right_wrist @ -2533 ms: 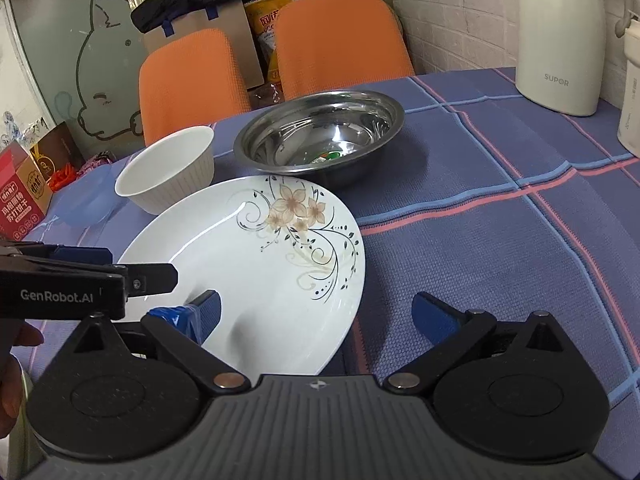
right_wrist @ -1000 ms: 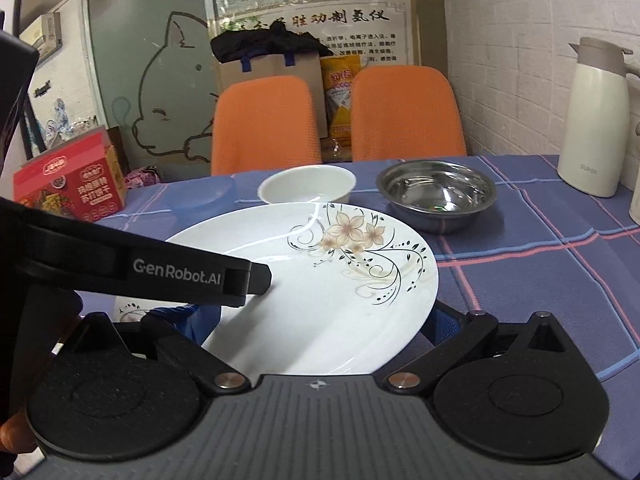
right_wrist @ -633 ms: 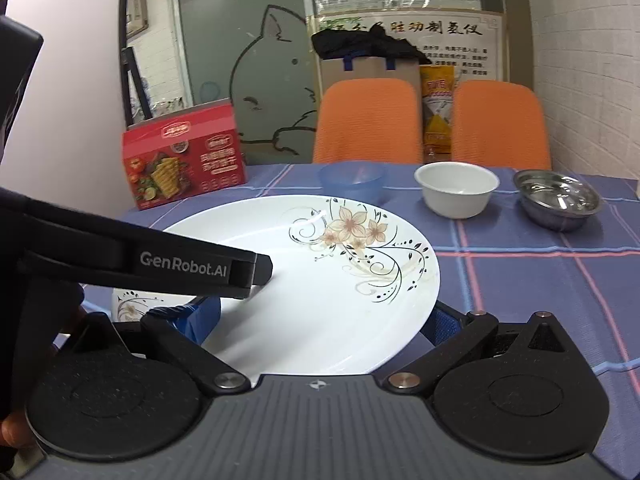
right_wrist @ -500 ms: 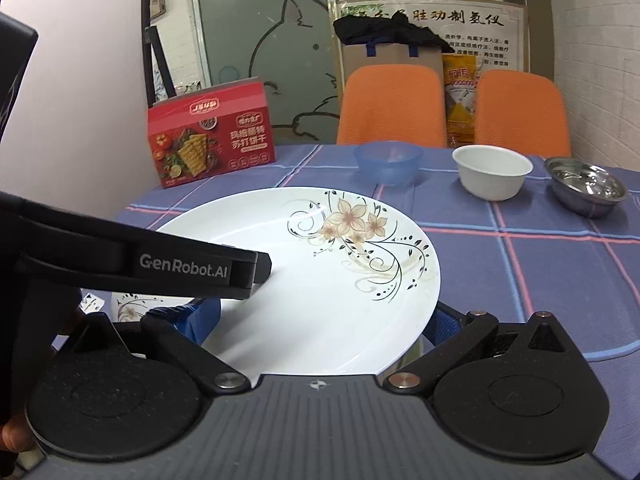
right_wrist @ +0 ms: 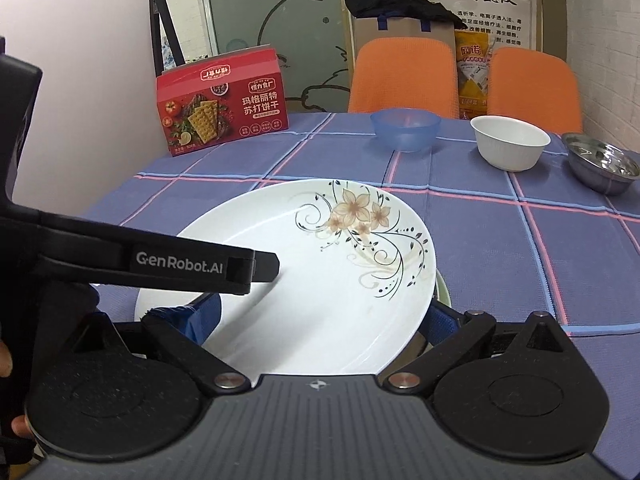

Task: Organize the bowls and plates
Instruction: 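Carry the floral plate onto the plate stack and open the left tool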

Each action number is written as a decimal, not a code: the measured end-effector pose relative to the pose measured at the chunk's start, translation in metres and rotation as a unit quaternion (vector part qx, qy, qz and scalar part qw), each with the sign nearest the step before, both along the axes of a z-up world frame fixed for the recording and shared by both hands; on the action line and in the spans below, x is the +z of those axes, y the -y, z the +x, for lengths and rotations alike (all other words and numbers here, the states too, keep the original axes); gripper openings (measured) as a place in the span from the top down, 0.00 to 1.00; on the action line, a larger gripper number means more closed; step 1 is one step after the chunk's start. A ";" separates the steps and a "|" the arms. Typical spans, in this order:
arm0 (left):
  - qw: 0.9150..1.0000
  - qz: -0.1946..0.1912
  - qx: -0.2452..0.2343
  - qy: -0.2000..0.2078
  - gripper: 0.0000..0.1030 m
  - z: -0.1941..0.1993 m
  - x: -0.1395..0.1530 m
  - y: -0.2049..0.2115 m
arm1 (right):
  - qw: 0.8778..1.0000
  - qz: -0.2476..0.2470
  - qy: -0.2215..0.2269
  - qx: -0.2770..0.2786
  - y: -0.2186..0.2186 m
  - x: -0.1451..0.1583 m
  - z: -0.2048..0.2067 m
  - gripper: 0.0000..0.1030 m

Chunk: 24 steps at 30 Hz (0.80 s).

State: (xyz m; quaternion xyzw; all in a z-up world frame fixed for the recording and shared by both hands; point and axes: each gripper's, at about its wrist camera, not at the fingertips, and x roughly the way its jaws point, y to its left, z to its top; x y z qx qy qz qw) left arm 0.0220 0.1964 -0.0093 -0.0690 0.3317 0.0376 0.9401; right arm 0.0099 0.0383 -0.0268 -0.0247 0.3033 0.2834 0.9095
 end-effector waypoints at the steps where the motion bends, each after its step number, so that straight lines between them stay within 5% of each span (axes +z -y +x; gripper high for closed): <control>1: 1.000 0.000 0.001 0.003 0.23 0.000 0.002 0.000 | 1.000 0.002 0.000 -0.001 0.001 0.001 -0.001 0.13; 8: 1.000 -0.008 0.002 0.010 0.14 0.003 0.008 0.001 | 0.999 0.008 -0.020 -0.027 0.012 -0.001 0.003 0.13; 13: 1.000 0.005 -0.006 0.023 0.13 -0.002 0.014 0.009 | 0.999 -0.051 -0.011 0.009 -0.001 -0.005 -0.002 0.14; 17: 0.999 0.002 -0.018 0.028 0.10 -0.001 0.019 0.019 | 0.999 0.010 -0.023 -0.028 0.029 0.004 0.010 0.13; 20: 0.999 0.011 -0.025 0.022 0.01 0.002 0.022 0.032 | 0.999 0.005 -0.021 -0.040 0.040 0.004 0.011 0.13; 24: 0.999 0.015 -0.038 0.030 0.01 0.005 0.027 0.052 | 0.997 0.025 -0.034 -0.060 0.059 0.001 0.014 0.13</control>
